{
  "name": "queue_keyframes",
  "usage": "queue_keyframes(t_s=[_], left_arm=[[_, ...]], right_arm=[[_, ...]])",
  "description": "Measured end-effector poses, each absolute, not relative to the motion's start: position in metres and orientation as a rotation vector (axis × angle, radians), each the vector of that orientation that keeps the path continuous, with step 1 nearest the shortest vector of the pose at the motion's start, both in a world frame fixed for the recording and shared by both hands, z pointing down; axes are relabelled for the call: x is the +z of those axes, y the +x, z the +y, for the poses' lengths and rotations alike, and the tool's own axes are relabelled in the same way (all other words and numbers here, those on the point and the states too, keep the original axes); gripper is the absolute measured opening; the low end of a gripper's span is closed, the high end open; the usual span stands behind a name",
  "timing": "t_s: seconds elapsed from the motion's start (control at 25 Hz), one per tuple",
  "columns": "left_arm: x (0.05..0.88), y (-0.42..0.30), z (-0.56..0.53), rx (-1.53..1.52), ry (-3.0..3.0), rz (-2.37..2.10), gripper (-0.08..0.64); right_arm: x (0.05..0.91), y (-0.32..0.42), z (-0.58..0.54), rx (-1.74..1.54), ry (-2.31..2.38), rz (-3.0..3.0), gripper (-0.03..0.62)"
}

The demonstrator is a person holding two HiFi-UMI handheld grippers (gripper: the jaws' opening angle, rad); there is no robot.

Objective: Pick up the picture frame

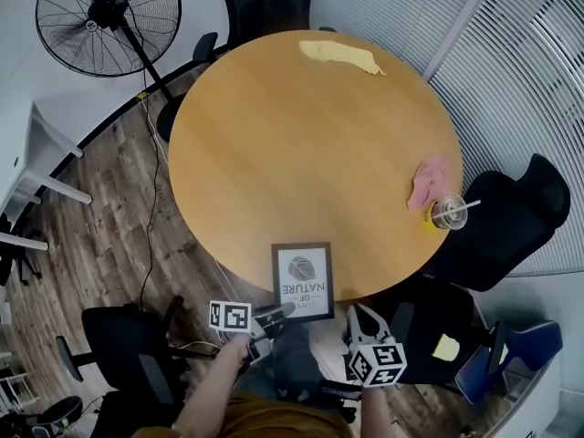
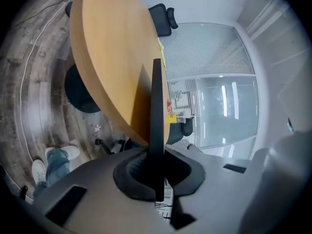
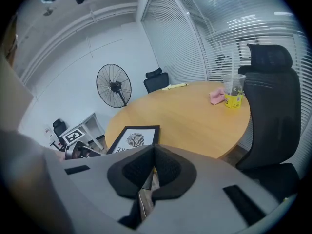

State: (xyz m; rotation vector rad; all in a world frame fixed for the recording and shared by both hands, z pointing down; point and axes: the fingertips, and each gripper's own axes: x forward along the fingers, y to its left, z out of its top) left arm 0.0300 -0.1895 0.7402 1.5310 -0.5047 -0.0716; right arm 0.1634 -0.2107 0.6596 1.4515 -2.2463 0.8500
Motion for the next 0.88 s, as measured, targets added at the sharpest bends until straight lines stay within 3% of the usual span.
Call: queue_keyframes(t_s=[0.88], left_arm=[[0.684, 0.037, -0.186, -0.133, 1.63, -0.452, 0.037]], right_arm=[[0.606, 0.151, -0.191, 0.734, 1.515, -2.316, 0.012]])
